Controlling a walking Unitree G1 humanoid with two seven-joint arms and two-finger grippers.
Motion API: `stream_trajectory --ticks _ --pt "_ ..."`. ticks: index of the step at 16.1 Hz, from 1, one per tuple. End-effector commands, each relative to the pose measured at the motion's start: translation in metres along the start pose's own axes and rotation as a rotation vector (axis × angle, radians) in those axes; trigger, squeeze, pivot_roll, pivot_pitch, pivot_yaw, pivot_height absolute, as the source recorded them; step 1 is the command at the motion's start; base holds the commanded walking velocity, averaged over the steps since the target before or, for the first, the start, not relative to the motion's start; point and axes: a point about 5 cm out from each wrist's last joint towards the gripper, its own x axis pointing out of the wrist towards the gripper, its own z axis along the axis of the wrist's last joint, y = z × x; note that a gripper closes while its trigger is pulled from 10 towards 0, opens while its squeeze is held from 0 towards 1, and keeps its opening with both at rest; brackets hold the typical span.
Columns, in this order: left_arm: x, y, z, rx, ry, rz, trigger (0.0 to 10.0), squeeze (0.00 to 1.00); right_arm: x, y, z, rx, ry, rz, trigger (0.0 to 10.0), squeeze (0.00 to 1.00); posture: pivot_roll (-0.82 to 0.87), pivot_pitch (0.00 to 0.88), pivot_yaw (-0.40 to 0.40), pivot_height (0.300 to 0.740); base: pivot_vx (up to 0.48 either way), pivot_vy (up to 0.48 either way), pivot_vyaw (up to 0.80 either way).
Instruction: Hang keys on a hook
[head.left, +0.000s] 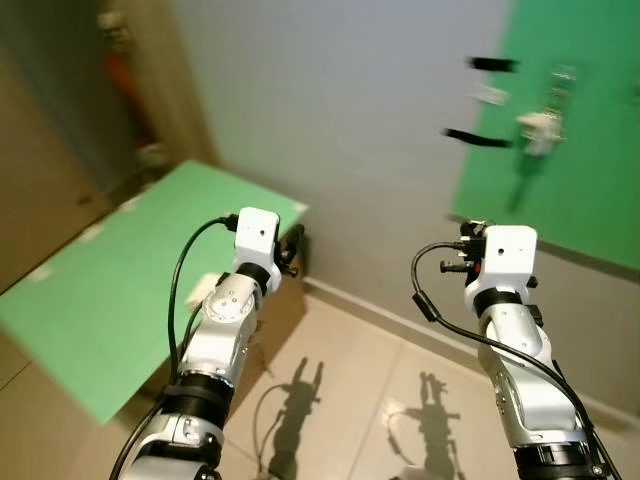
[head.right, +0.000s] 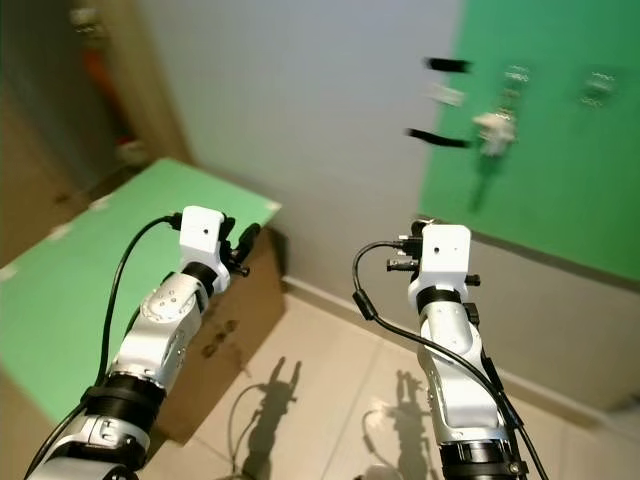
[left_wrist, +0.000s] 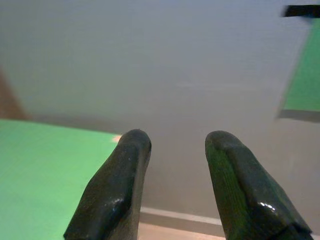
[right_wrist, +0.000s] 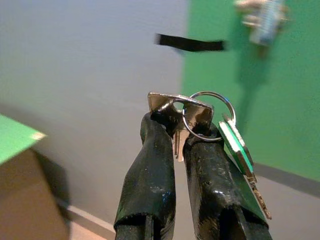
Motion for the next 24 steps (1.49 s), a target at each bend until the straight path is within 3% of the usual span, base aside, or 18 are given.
stream_trajectory --ticks 1,5,15,21,24 --pt "0.001 -0.006 0.005 0.029 -0.020 -0.034 10.0 0.00 0.000 -0.002 -0.001 -0.004 0.002 -0.007 0.0 0.00 -0.22 0.000 0.067 0.736 0.000 0.000 -0.80" --pt "0.002 -0.012 0.007 0.029 -0.034 -0.085 10.0 0.00 -0.001 0.000 -0.004 0.004 0.009 0.000 0.0 0.00 -0.22 0.000 0.084 0.736 0.000 0.000 -0.79" --pt "0.004 -0.015 0.010 0.021 -0.047 -0.114 10.0 0.00 0.000 0.003 -0.007 0.017 0.022 0.010 0.0 0.00 -0.23 0.000 0.088 0.736 0.285 -0.347 -0.79" --pt "0.007 -0.016 0.017 0.036 -0.066 -0.105 10.0 0.00 0.002 0.018 -0.001 0.053 0.025 0.169 0.0 0.00 -0.23 0.000 0.086 0.736 0.000 0.000 0.00" --pt "0.008 -0.023 0.022 0.055 -0.089 -0.109 10.0 0.00 0.011 0.029 0.030 0.121 -0.045 0.319 0.0 0.00 -0.23 0.000 0.088 0.736 0.000 0.000 0.00"
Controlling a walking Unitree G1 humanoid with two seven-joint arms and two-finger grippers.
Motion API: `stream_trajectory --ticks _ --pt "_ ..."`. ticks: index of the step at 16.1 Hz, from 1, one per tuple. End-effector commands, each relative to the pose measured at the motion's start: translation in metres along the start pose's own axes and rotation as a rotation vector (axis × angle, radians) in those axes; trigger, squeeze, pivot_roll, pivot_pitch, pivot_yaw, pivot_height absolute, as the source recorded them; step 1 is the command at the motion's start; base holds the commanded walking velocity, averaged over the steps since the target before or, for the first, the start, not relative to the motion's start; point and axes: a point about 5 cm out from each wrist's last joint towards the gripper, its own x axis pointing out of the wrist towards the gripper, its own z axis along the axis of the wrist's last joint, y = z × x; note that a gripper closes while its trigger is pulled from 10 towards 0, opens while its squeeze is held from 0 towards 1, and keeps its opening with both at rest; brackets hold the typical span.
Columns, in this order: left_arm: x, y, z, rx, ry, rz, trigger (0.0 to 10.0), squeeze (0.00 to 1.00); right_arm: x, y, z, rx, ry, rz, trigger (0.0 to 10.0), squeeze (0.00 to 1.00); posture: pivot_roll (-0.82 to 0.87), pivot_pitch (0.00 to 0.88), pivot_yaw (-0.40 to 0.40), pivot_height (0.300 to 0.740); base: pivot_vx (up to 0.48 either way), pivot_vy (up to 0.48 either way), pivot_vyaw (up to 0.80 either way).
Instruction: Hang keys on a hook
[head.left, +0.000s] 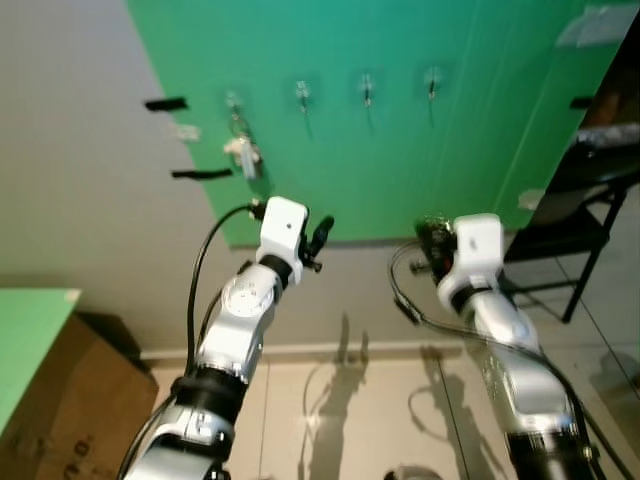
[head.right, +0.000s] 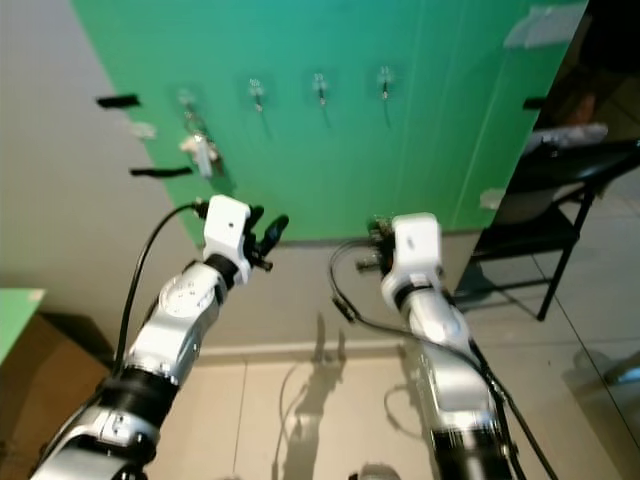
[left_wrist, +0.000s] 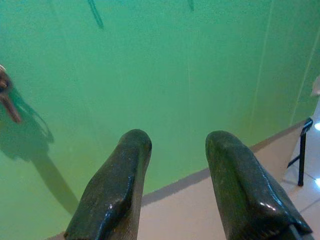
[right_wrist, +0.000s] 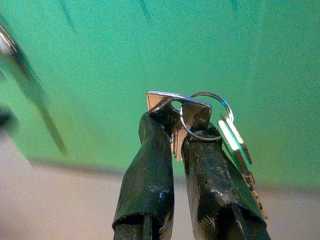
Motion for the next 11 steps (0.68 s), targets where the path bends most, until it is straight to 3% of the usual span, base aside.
stream_trajectory --ticks 1,4,5,6,7,11 --pt "-0.002 -0.001 0.002 0.005 -0.009 0.004 10.0 0.00 0.002 -0.004 0.013 0.038 -0.051 -0.006 0.0 0.00 -0.23 0.000 0.087 0.736 0.000 0.000 0.00" --pt "-0.032 -0.004 -0.006 0.046 -0.034 -0.066 10.0 0.00 0.006 -0.016 0.021 -0.027 -0.090 -0.051 0.0 0.00 -0.22 0.000 0.086 0.736 0.000 0.000 0.00" --pt "-0.053 0.002 -0.012 0.118 -0.079 -0.072 10.0 0.00 0.007 -0.020 0.022 -0.039 -0.094 -0.059 0.0 0.00 -0.21 0.000 0.076 0.736 0.000 0.000 0.00" --pt "-0.065 0.004 -0.016 0.166 -0.101 -0.066 10.0 0.00 0.007 -0.022 0.023 -0.038 -0.095 -0.064 0.0 0.00 -0.20 0.000 0.067 0.736 0.000 0.000 0.00" --pt "-0.065 0.005 -0.022 0.126 -0.058 -0.023 10.0 0.00 0.007 -0.024 0.023 -0.032 -0.094 -0.066 0.0 0.00 -0.20 0.000 0.063 0.736 0.000 0.000 0.00" --pt "-0.065 0.005 -0.022 0.126 -0.058 -0.023 10.0 0.00 0.007 -0.024 0.023 -0.032 -0.094 -0.066 0.0 0.00 -0.20 0.000 0.063 0.736 0.000 0.000 0.00"
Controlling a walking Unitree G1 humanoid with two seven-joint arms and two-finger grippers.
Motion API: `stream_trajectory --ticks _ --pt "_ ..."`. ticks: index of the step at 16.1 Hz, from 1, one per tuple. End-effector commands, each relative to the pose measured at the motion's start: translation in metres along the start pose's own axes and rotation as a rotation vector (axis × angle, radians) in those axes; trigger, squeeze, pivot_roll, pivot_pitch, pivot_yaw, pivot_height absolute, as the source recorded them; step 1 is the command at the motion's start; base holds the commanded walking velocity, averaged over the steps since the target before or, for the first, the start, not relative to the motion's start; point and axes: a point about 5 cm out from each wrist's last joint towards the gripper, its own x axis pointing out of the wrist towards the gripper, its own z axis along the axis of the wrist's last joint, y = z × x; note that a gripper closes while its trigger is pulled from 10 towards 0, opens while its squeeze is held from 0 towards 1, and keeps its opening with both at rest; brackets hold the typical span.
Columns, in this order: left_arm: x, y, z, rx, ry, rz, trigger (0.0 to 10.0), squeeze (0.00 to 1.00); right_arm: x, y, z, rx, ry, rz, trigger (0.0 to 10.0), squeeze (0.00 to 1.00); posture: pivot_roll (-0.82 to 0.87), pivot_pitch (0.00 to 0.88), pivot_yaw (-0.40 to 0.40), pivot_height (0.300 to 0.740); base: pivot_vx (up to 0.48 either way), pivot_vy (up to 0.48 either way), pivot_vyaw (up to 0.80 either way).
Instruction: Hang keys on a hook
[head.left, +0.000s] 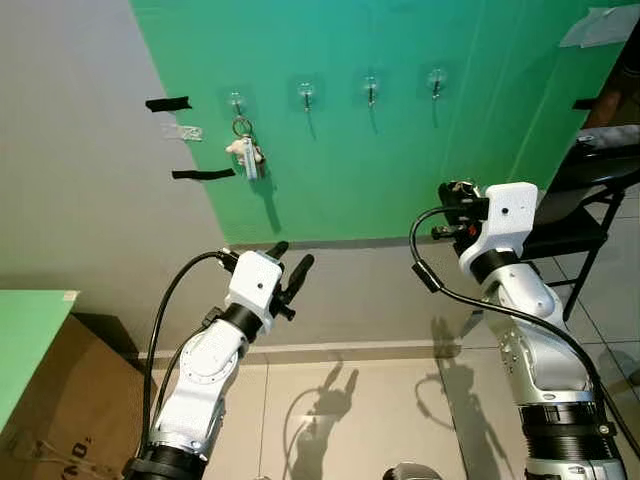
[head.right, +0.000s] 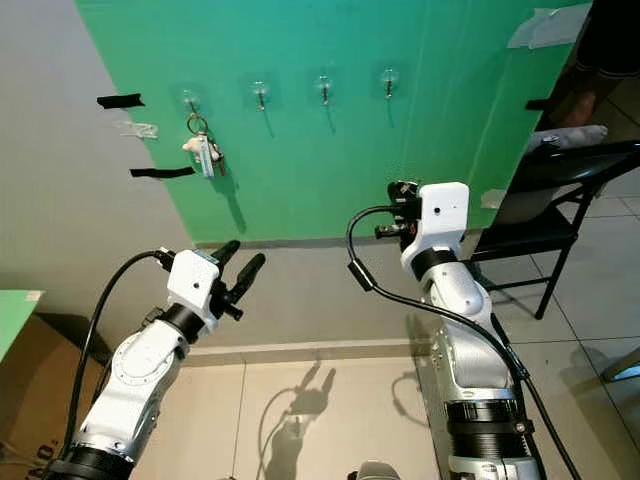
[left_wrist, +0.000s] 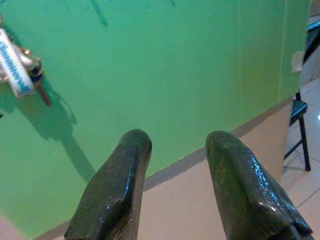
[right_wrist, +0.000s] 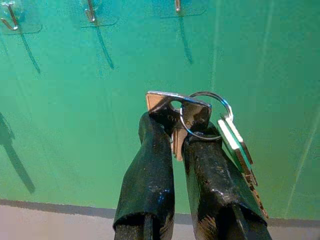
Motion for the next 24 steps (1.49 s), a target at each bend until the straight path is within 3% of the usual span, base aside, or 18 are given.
stream_trajectory --ticks 1,3,6,10,14,17,21,24 --pt "0.003 0.002 0.002 -0.008 0.007 0.021 10.0 0.00 0.003 0.000 0.003 0.004 -0.014 0.002 0.0 0.00 -0.19 0.000 0.058 0.736 0.000 0.000 0.00" --pt "0.013 -0.009 0.012 -0.084 -0.013 0.005 10.0 0.00 0.015 0.017 0.017 -0.001 -0.058 0.138 0.0 0.00 -0.19 0.000 0.047 0.736 0.270 0.396 0.00" --pt "0.015 -0.012 0.013 -0.078 -0.020 0.001 10.0 0.00 0.021 0.025 0.029 0.010 -0.080 0.205 0.0 0.00 -0.19 0.000 0.046 0.736 0.295 0.378 0.00" --pt "0.018 -0.013 0.014 -0.086 0.001 -0.007 10.0 0.00 0.024 0.026 0.032 0.027 -0.088 0.220 0.0 0.00 -0.19 0.000 0.043 0.736 0.367 0.306 0.00" --pt "0.030 -0.017 0.019 -0.037 0.027 -0.038 10.0 0.00 0.025 0.029 0.032 0.033 -0.085 0.229 0.0 0.00 -0.19 0.000 0.045 0.736 0.473 0.000 0.00" --pt "0.031 -0.019 0.021 -0.024 0.036 -0.053 10.0 0.00 0.026 0.030 0.034 0.045 -0.083 0.234 0.0 0.00 -0.19 0.000 0.052 0.736 0.000 0.000 0.00" --pt "0.035 -0.018 0.025 -0.026 0.031 -0.051 10.0 0.00 0.034 0.039 0.033 0.185 0.024 0.328 0.0 0.00 -0.19 0.000 0.041 0.736 0.000 0.000 0.00" --pt "0.036 -0.022 0.029 -0.021 0.019 -0.055 10.0 0.00 0.038 0.040 0.039 0.251 0.033 0.365 0.0 0.00 -0.18 0.000 0.023 0.736 0.000 0.000 0.00"
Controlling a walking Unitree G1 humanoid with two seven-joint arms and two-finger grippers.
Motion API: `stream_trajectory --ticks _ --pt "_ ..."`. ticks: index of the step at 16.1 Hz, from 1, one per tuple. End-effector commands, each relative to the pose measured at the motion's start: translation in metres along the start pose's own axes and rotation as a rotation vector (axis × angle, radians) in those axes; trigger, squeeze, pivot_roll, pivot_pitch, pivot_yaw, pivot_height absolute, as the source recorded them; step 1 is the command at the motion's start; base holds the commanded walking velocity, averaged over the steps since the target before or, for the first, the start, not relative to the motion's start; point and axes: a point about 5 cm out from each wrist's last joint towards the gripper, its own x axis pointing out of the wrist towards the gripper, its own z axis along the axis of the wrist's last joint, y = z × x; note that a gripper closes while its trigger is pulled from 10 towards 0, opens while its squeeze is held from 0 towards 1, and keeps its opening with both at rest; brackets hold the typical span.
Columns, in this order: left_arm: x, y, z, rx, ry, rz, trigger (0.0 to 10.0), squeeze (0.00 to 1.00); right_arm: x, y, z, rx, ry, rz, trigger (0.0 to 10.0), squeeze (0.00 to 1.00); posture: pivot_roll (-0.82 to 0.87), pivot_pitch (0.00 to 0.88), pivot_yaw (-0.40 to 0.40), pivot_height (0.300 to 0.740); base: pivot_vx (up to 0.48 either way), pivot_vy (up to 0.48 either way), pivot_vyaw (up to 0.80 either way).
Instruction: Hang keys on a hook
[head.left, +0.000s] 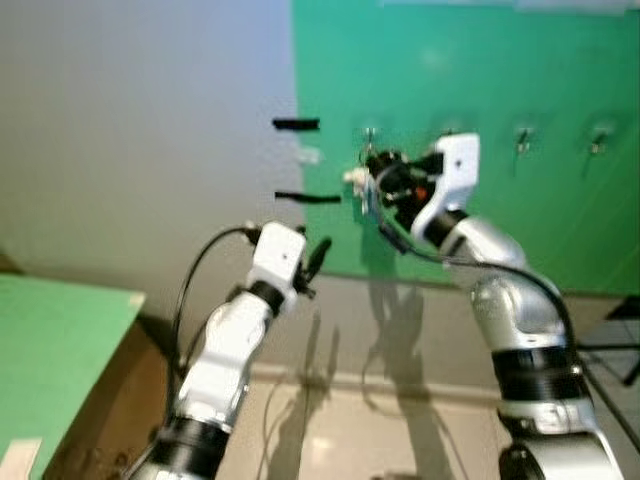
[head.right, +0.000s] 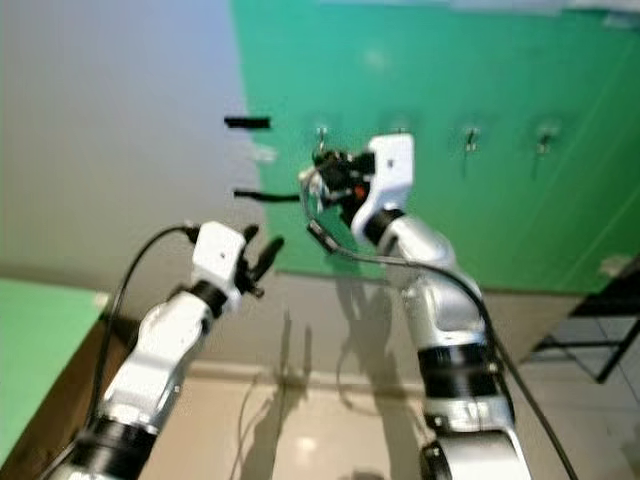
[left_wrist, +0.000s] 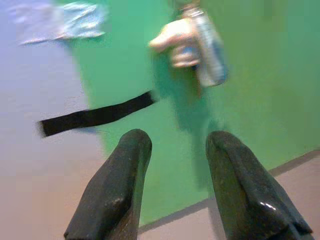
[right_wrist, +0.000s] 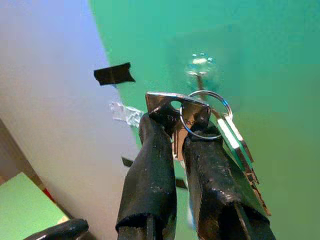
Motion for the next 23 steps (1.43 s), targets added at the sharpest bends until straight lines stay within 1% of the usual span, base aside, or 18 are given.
stream_trajectory --ticks 1,4,6,10,12,18,20,23 --pt "0.002 -0.005 0.007 0.019 -0.022 -0.016 10.0 0.00 0.000 -0.004 0.008 0.014 -0.010 -0.003 0.0 0.00 -0.18 0.000 0.018 0.736 0.000 0.000 0.00" --pt "0.001 -0.005 0.006 0.013 -0.018 -0.012 10.0 0.00 0.000 -0.003 0.012 0.080 -0.010 0.017 0.0 0.00 -0.17 0.000 0.011 0.736 0.000 0.000 0.00" --pt "0.001 -0.006 0.006 0.014 -0.016 -0.017 10.0 0.00 -0.001 -0.005 0.011 0.077 -0.006 0.007 0.0 0.00 -0.17 0.000 0.011 0.736 0.000 0.000 0.00" --pt "0.002 -0.008 0.005 0.024 -0.011 -0.047 10.0 0.00 -0.002 -0.009 0.011 0.128 -0.002 -0.017 0.0 0.00 -0.18 0.000 0.013 0.736 0.000 0.000 0.00" --pt "0.001 -0.009 0.005 0.027 -0.010 -0.050 10.0 0.00 -0.002 -0.011 0.013 0.124 -0.006 -0.022 0.0 0.00 -0.18 0.000 0.013 0.736 0.000 0.000 0.00" --pt "0.002 -0.011 0.005 0.034 -0.014 -0.056 10.0 0.00 0.002 -0.017 0.025 0.060 -0.029 -0.031 0.0 0.00 -0.16 0.000 -0.001 0.736 0.000 0.000 0.00" --pt "0.002 -0.011 0.005 0.033 -0.016 -0.052 10.0 0.00 0.004 -0.020 0.028 0.059 -0.034 -0.033 0.0 0.00 -0.16 0.000 -0.006 0.736 0.000 0.000 0.00" --pt "0.002 -0.012 0.005 0.031 -0.016 -0.051 10.0 0.00 0.004 -0.023 0.030 0.081 -0.044 -0.037 0.0 0.00 -0.16 0.000 -0.009 0.736 0.000 0.000 0.00"
